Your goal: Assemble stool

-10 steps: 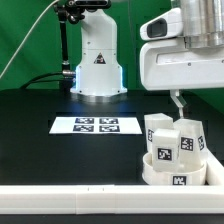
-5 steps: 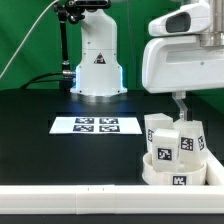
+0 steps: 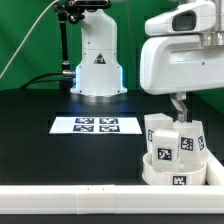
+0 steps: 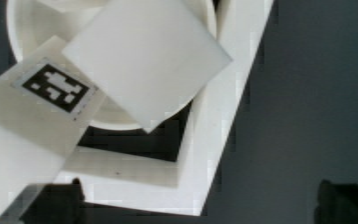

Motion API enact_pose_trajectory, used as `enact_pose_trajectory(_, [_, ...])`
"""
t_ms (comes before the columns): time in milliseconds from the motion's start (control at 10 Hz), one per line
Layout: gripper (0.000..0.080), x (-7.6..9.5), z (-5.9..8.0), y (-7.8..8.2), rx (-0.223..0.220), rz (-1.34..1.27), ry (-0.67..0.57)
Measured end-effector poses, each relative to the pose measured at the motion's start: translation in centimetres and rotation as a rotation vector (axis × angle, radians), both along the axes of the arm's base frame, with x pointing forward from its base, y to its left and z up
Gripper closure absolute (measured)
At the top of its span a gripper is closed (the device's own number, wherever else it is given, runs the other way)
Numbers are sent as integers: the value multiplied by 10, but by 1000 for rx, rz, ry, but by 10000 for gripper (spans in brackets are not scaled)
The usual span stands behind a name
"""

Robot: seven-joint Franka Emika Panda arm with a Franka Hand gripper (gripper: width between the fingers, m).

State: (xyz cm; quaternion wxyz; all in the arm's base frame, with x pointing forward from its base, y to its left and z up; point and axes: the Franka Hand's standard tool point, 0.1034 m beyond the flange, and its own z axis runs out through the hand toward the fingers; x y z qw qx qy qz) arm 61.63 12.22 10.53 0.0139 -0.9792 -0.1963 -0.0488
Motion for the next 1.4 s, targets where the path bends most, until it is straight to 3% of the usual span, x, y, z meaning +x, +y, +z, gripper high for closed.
enact_pose_trajectory(300, [151,0,0,-1,-41,230,-9])
enact_pose_trajectory(800, [151,-16,-15,4,-45,269,-1])
enact_pose_trajectory(1400, [151,-21,-21,3,-68,375,-8])
